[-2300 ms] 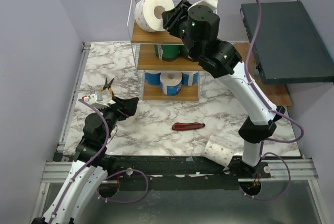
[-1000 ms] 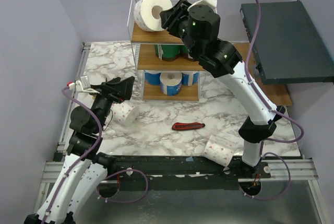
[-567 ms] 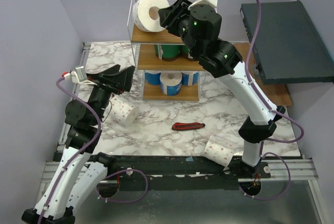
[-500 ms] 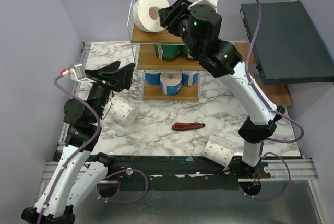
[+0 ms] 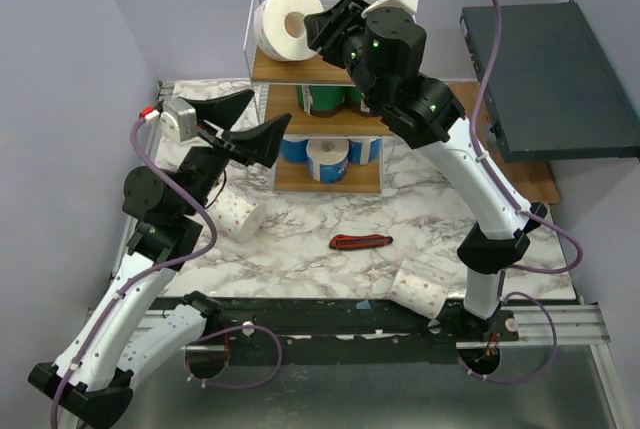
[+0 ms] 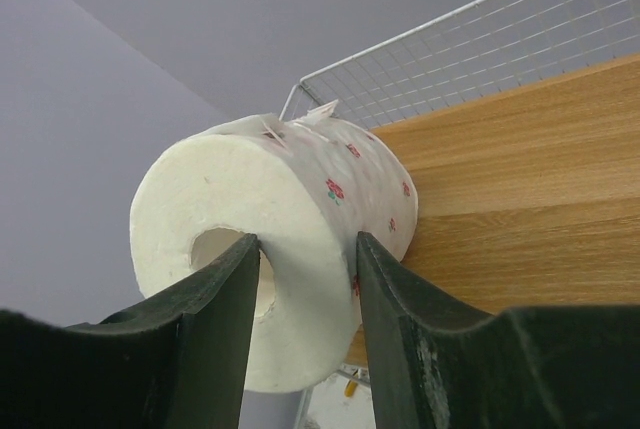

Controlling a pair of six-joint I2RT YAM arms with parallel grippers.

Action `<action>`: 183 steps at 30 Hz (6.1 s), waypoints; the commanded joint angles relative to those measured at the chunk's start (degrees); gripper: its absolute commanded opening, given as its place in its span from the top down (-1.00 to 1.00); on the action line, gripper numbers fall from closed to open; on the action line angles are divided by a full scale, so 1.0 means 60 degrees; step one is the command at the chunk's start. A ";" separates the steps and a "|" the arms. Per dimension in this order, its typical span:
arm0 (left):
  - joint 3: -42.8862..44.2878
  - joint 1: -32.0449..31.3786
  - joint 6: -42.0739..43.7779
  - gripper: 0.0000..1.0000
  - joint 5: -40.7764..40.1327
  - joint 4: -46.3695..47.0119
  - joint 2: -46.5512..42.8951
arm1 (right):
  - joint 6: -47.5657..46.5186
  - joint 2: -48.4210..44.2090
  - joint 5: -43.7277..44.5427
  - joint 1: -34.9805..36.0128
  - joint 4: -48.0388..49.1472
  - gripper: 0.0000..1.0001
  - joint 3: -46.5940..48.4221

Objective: Place and organize the paper towels onto the shelf
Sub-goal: Place the paper towel on the shelf, then pick up the paper towel from the shelf.

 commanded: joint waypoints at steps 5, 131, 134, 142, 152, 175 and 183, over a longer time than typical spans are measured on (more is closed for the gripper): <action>-0.0498 -0.0403 0.6304 -0.97 -0.1140 0.0830 -0.0038 | 0.0136 -0.0191 -0.0166 -0.0122 0.0180 0.07 -0.0162; 0.6508 -0.0112 0.6911 -0.56 -0.2004 0.0657 0.6522 | -0.0555 -0.2261 -0.0603 -0.0992 0.2800 -0.48 -0.4928; 0.6404 -0.0117 0.6898 -0.56 -0.2020 0.0709 0.6473 | -0.0601 -0.2100 -0.1011 -0.1256 0.2823 -0.48 -0.4852; 0.6224 -0.0109 0.6999 -0.56 -0.2062 0.0779 0.6389 | -0.0681 -0.2204 -0.2994 -0.1740 0.3917 -0.52 -0.5624; 0.6096 -0.0091 0.6973 -0.56 -0.2018 0.0849 0.6338 | -0.1089 -0.2021 -0.3661 -0.1963 0.4188 -0.61 -0.5780; 0.5801 -0.0099 0.7015 -0.55 -0.1960 0.0962 0.6220 | -0.2080 -0.1072 -0.4618 -0.2206 0.4427 -0.30 -0.5216; 0.5779 -0.0099 0.7014 -0.55 -0.1945 0.0995 0.6126 | -0.2054 -0.1302 -0.4858 -0.2209 0.4512 0.13 -0.5356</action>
